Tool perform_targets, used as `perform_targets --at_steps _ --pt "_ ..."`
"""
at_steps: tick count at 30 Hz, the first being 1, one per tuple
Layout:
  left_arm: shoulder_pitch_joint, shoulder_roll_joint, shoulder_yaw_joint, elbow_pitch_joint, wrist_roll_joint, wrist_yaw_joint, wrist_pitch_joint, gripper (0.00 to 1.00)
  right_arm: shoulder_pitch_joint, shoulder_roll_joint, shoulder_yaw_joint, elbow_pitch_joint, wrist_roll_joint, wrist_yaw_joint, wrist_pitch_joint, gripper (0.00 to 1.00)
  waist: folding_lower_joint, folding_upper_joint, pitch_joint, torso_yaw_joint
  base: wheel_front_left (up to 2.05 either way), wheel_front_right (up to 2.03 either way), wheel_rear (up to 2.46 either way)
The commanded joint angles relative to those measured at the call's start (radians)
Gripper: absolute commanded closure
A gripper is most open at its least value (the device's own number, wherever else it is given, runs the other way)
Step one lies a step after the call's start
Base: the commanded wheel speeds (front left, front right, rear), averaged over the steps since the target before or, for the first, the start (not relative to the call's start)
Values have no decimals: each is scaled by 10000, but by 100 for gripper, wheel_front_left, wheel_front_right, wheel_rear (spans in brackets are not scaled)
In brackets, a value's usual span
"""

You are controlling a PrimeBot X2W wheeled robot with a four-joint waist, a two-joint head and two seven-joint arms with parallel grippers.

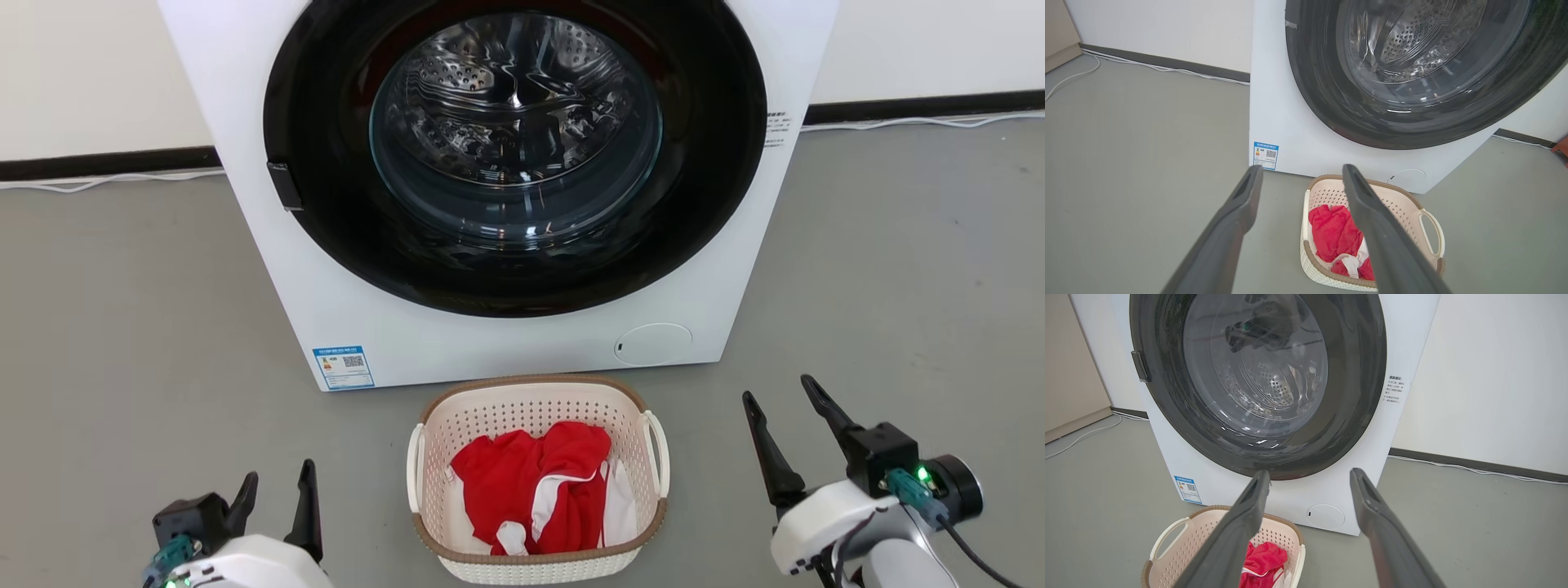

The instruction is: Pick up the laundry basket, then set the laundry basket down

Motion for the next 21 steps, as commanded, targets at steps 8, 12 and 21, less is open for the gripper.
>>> perform_targets --at_steps 8,12,21 --pt "432 50 732 -881 278 112 -107 0 566 146 -125 -696 -247 58 -95 0 0 0 -212 -31 0 0 0" --pt "679 0 878 -1041 364 101 -107 0 751 216 -276 -763 -295 58 -95 0 0 0 -276 -81 0 0 0" --pt "847 -53 1192 -1254 477 123 -107 0 833 292 -399 -757 -384 58 -95 0 0 0 -332 -140 0 0 0"
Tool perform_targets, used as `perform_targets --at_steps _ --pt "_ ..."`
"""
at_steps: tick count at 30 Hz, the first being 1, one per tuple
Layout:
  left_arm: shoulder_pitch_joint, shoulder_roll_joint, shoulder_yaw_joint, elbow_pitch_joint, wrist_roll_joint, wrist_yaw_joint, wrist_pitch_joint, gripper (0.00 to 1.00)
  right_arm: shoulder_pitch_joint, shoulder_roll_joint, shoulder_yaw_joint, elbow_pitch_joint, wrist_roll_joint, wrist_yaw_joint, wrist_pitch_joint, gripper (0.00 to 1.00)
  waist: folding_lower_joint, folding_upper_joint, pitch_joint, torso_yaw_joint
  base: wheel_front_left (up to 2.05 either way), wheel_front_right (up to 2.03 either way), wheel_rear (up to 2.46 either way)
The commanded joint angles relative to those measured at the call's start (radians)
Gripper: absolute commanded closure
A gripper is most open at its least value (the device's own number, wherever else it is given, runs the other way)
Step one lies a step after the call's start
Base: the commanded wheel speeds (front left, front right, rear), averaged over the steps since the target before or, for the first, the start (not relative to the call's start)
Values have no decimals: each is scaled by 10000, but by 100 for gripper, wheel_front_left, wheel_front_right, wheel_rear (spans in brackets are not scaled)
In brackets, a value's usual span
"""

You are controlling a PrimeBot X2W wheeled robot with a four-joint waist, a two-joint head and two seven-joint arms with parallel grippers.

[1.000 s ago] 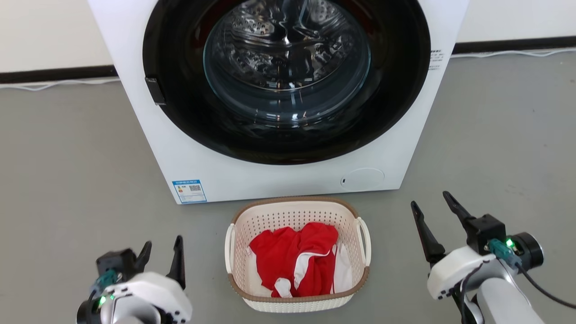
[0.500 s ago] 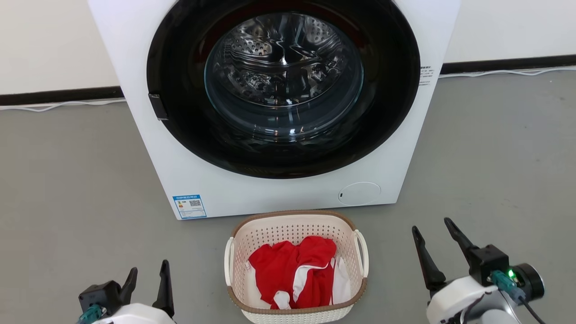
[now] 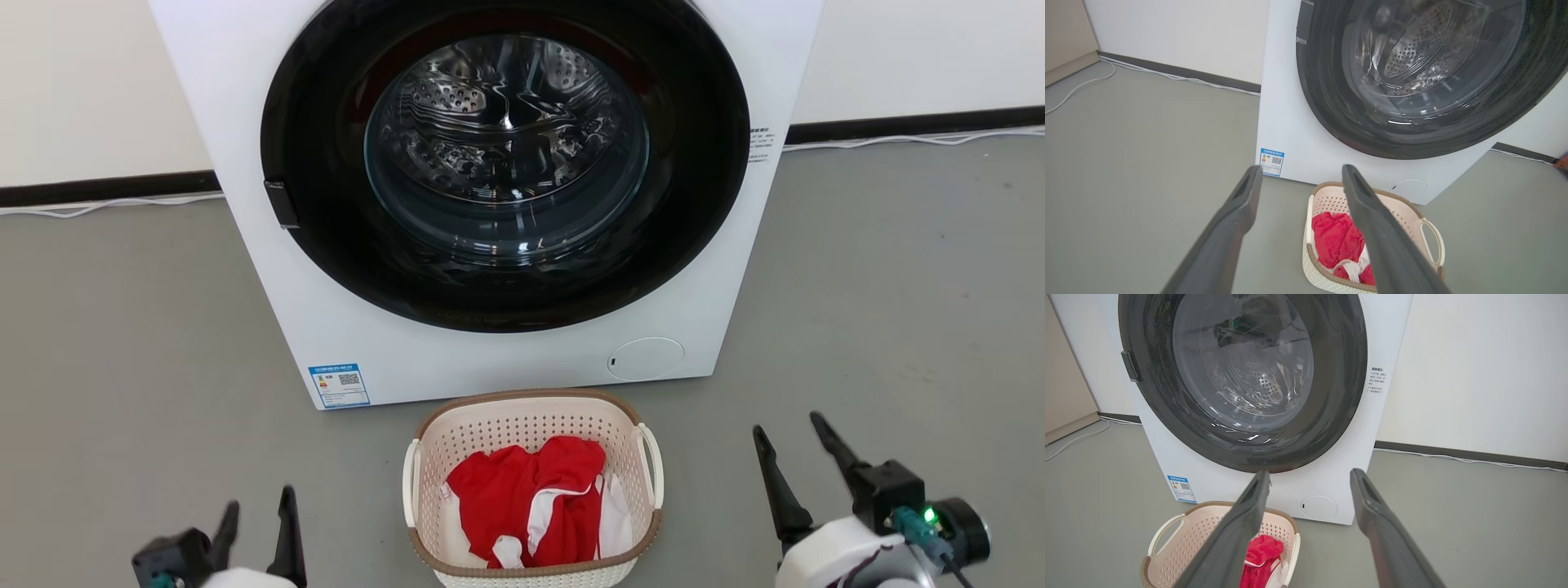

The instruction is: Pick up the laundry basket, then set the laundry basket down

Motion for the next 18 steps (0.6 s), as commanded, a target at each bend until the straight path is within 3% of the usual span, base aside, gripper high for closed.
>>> perform_targets --at_steps 1,8,11,18 --pt "3 -10 38 -35 15 1 2 100 -1 3 -6 0 -5 0 0 100 0 -1 1 0 0 0 0" --pt "185 -243 60 394 -238 -46 139 100 280 103 -93 468 306 -12 163 100 1 -1 6 7 0 0 0" --pt "155 -274 139 312 -597 -113 259 100 278 112 -144 379 844 -10 302 100 22 -1 -2 16 0 0 0" --pt "90 -327 261 188 -1223 -230 451 100 303 127 -160 192 1784 -6 460 100 0 -1 42 33 0 0 0"
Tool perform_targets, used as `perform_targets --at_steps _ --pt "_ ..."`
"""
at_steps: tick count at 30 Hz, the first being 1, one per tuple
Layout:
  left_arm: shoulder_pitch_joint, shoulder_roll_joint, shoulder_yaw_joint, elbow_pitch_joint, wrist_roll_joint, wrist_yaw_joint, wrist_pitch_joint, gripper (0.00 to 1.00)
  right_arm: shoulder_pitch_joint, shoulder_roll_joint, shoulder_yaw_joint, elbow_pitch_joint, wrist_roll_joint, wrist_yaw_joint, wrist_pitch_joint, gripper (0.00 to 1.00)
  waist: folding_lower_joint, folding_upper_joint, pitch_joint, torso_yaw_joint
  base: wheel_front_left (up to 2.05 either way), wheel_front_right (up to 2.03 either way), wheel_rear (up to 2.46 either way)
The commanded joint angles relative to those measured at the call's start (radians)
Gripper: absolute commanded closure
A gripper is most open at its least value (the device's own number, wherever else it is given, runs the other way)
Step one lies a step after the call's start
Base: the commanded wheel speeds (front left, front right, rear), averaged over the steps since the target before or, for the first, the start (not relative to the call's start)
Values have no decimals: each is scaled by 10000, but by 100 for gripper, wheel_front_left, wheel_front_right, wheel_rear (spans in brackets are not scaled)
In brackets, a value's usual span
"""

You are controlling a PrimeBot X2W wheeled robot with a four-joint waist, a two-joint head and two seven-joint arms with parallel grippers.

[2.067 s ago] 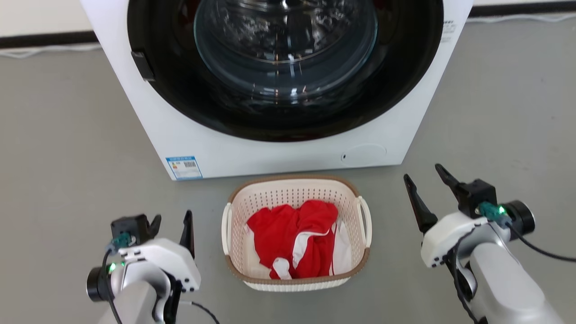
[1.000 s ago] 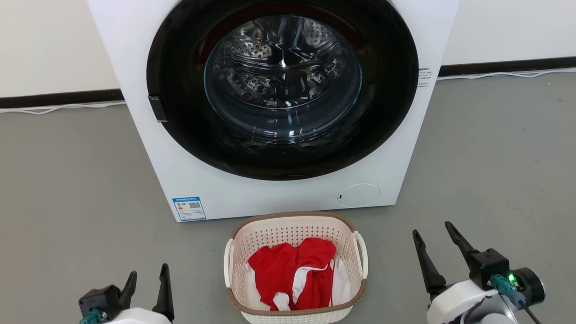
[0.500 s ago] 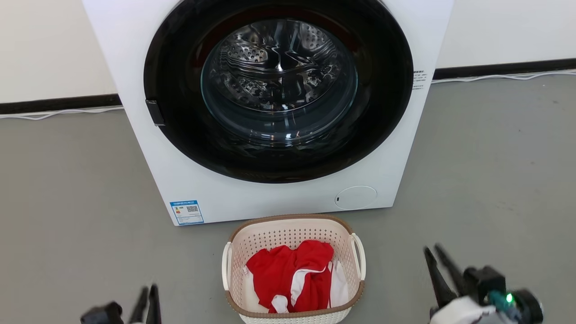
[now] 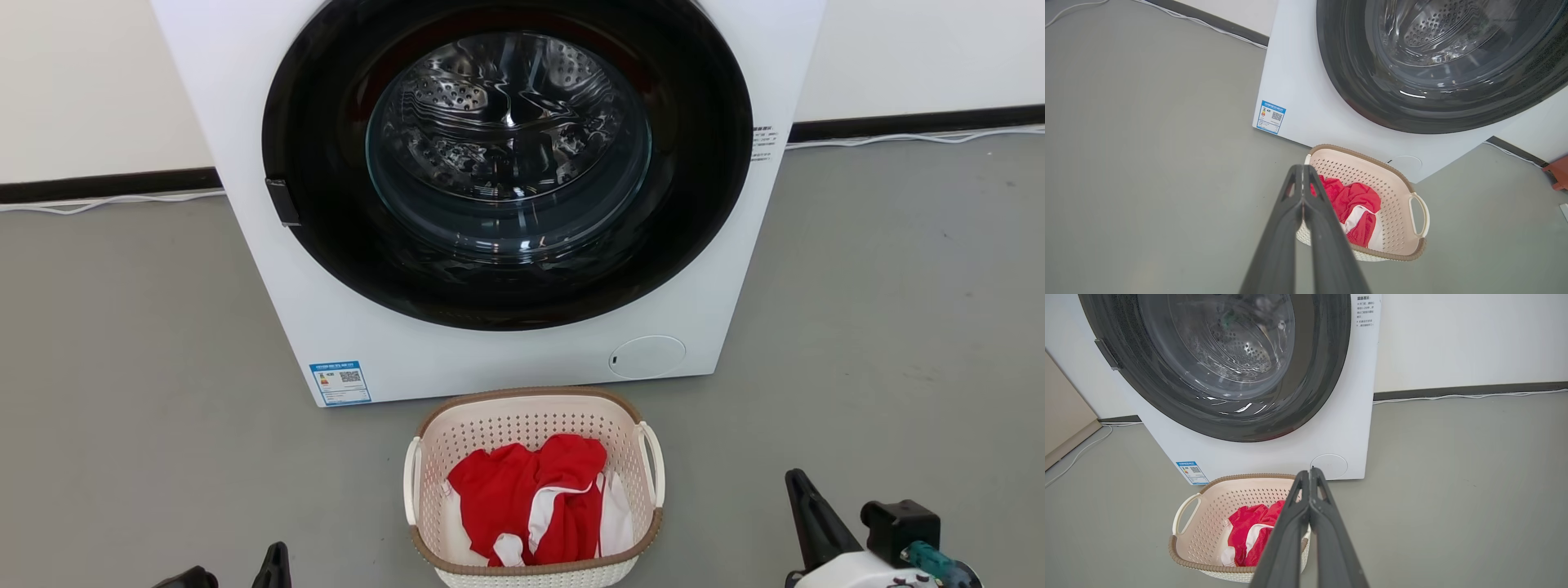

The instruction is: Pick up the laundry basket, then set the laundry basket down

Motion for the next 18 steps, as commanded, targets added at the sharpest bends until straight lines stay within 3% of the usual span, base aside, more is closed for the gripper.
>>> perform_targets --at_steps 1,18 --pt "-375 79 145 -321 -283 -143 67 100 -314 -40 -86 -369 400 8 114 100 -2 0 7 5 0 0 0" --pt "-542 -50 456 -617 -1802 -428 549 100 -329 -4 -225 -749 2639 18 582 100 -3 0 63 46 0 0 0"
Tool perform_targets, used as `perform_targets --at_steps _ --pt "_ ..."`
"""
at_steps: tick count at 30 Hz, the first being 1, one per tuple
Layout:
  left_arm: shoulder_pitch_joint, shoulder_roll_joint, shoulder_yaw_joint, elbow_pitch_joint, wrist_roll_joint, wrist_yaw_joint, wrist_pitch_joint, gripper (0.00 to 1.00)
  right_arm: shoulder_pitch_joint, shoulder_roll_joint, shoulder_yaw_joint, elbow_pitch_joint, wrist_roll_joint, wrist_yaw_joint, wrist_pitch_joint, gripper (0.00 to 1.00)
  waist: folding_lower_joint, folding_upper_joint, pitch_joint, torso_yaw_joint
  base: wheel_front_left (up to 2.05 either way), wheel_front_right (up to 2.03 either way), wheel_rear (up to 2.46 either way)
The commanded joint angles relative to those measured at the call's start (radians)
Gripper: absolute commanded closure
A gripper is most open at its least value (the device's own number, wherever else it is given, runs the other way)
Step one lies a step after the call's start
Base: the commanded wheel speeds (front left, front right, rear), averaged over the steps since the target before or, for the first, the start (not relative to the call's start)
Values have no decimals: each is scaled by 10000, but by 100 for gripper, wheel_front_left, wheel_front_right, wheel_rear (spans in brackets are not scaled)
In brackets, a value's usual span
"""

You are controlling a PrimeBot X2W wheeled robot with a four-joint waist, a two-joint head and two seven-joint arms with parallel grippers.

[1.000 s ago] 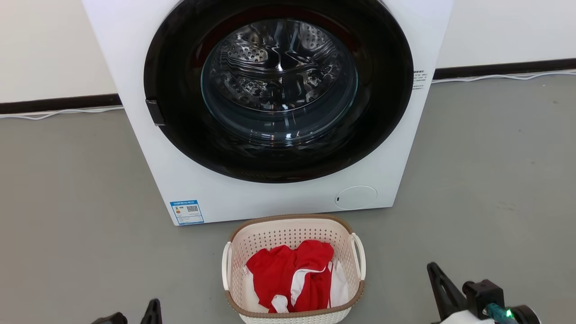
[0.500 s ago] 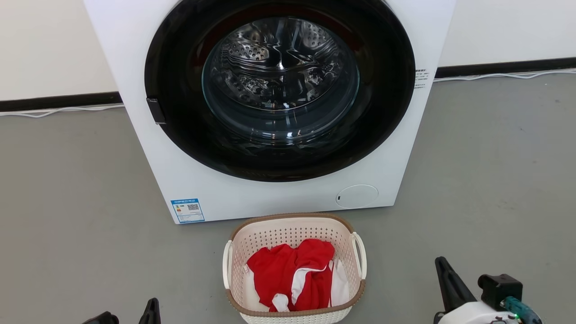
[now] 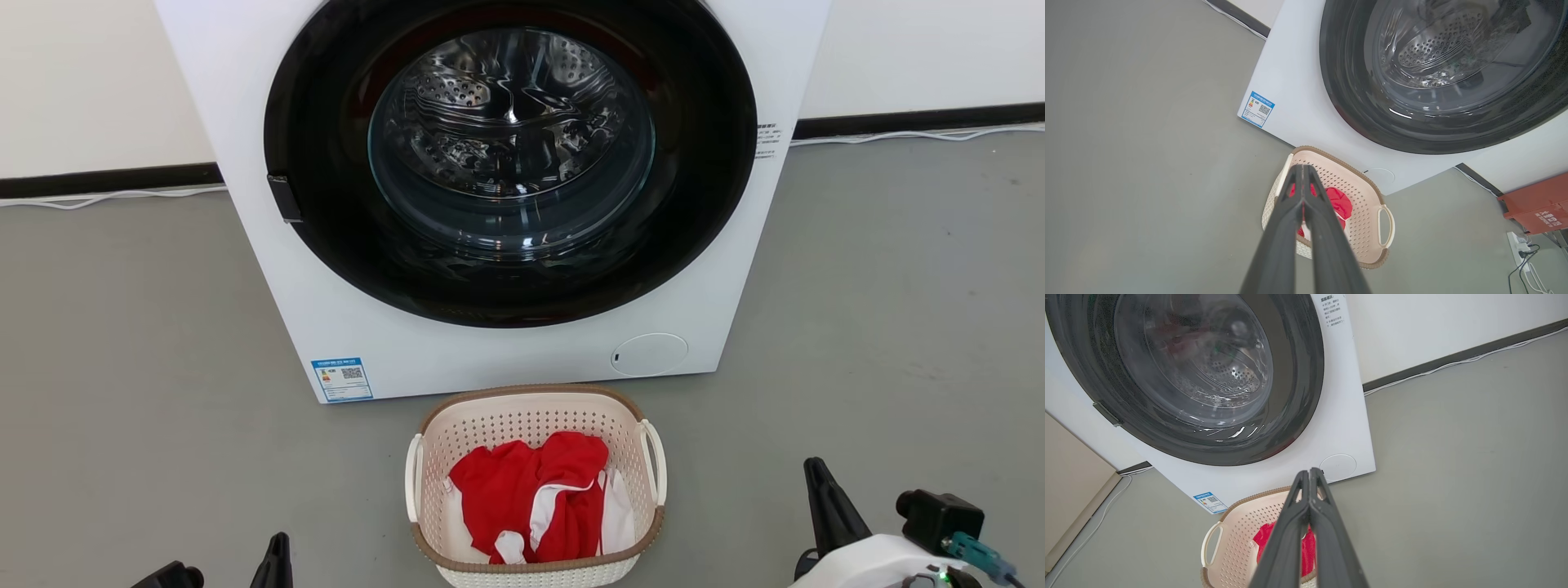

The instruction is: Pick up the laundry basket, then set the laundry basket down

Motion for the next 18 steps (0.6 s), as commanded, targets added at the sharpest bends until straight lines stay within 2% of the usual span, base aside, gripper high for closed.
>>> perform_targets --at_steps 1,18 --pt "-485 49 167 -303 -203 -79 30 100 -328 -58 7 -329 296 18 61 100 -1 0 2 2 0 0 0" --pt "-654 -81 485 -597 -1721 -364 519 100 -360 -22 -155 -689 2533 28 552 100 -1 0 57 44 0 0 0"
